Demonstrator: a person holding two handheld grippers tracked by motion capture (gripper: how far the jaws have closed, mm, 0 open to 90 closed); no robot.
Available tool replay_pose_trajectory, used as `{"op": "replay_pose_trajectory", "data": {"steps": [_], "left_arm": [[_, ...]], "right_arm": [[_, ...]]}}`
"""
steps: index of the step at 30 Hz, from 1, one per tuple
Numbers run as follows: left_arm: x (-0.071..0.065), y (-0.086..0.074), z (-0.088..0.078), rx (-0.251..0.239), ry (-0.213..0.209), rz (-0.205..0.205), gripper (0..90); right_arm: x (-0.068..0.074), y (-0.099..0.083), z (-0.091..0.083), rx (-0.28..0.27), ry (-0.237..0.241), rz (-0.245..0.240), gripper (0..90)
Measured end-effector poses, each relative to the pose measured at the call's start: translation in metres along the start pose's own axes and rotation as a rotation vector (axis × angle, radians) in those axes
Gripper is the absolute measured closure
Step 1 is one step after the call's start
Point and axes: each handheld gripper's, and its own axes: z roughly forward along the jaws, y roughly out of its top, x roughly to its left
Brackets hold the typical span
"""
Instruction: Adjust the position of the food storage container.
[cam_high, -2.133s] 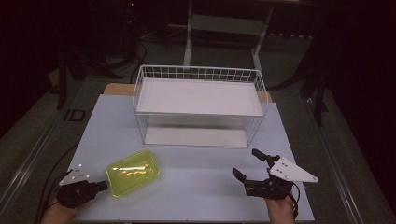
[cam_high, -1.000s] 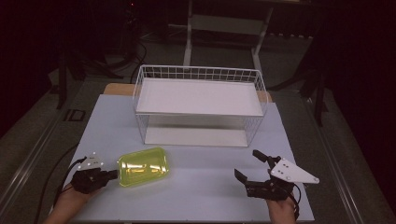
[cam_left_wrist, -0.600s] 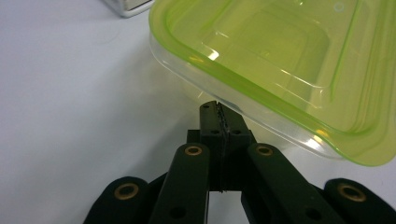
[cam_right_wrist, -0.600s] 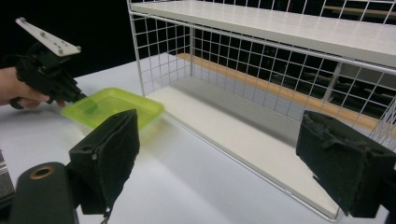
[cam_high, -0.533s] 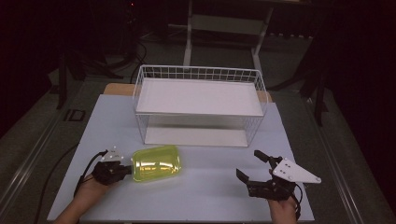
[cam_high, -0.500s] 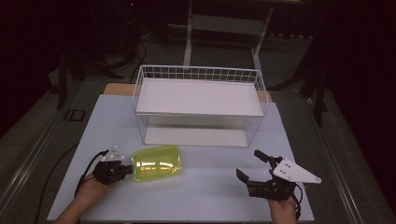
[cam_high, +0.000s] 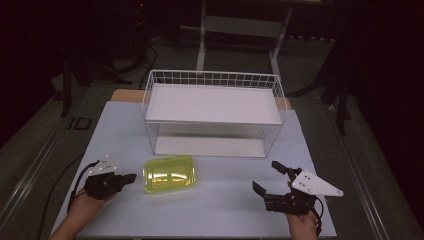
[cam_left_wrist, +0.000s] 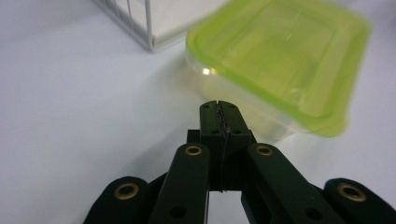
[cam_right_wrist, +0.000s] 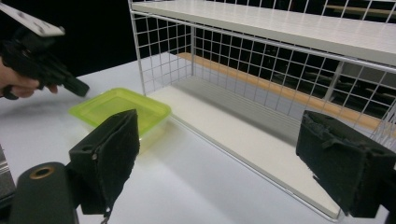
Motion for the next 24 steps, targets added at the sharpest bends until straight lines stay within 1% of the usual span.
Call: {"op": "replay_pose_trajectory", "data": {"steps": [1, 2, 3, 4, 5, 6, 7, 8, 12, 13, 14, 17, 21, 22, 23, 24], "left_arm": [[0.0, 0.0, 0.0, 0.0, 0.0, 0.0, 90.0], [-0.002, 0.001, 0.0, 0.003, 0.01, 0.013, 90.0], [-0.005, 0.002, 0.002, 0.005, 0.008, 0.04, 90.0], [-0.007, 0.003, 0.004, 0.007, 0.014, 0.053, 90.0], [-0.007, 0.003, 0.004, 0.007, 0.014, 0.053, 90.0], [-0.008, 0.003, 0.007, 0.0, -0.001, 0.066, 90.0], [-0.01, 0.005, 0.012, 0.006, 0.014, 0.092, 90.0], [-0.009, 0.006, 0.015, -0.002, 0.016, 0.09, 90.0], [-0.008, 0.008, 0.022, 0.008, 0.015, 0.094, 90.0], [-0.008, 0.009, 0.025, 0.013, 0.024, 0.097, 90.0], [-0.008, 0.01, 0.026, 0.018, 0.022, 0.093, 90.0], [-0.007, 0.016, 0.032, 0.02, 0.026, 0.099, 90.0], [-0.01, 0.021, 0.041, 0.019, 0.034, 0.109, 90.0], [-0.01, 0.021, 0.041, 0.019, 0.034, 0.109, 90.0], [-0.011, 0.024, 0.046, 0.015, 0.027, 0.105, 90.0], [-0.011, 0.024, 0.046, 0.015, 0.027, 0.105, 90.0]], "right_arm": [[0.001, 0.0, 0.0, 0.001, 0.001, 0.0, 13.4], [0.001, 0.0, 0.001, 0.002, 0.001, -0.002, 13.4], [0.001, 0.001, 0.001, 0.003, 0.003, -0.004, 13.4], [0.001, 0.001, 0.001, 0.004, 0.005, -0.003, 13.4], [0.002, 0.001, 0.002, 0.003, 0.005, -0.003, 13.4], [0.002, 0.001, 0.002, 0.003, 0.005, -0.003, 13.4], [0.002, 0.001, 0.001, 0.004, 0.005, -0.006, 13.4], [0.002, 0.001, 0.001, 0.005, 0.004, -0.006, 13.4], [0.0, 0.0, 0.0, 0.003, 0.002, 0.002, 13.4], [0.0, 0.0, 0.0, 0.002, 0.001, 0.001, 13.5], [-0.001, 0.0, 0.0, 0.004, 0.002, 0.001, 13.5], [0.0, -0.001, 0.0, 0.003, 0.004, 0.002, 13.4], [0.0, -0.001, 0.0, 0.005, 0.009, -0.002, 13.5], [0.0, -0.001, 0.0, 0.005, 0.009, -0.002, 13.5], [0.0, -0.001, 0.0, 0.004, 0.006, -0.004, 13.6], [0.0, -0.001, 0.0, 0.004, 0.008, -0.003, 13.6]]}}
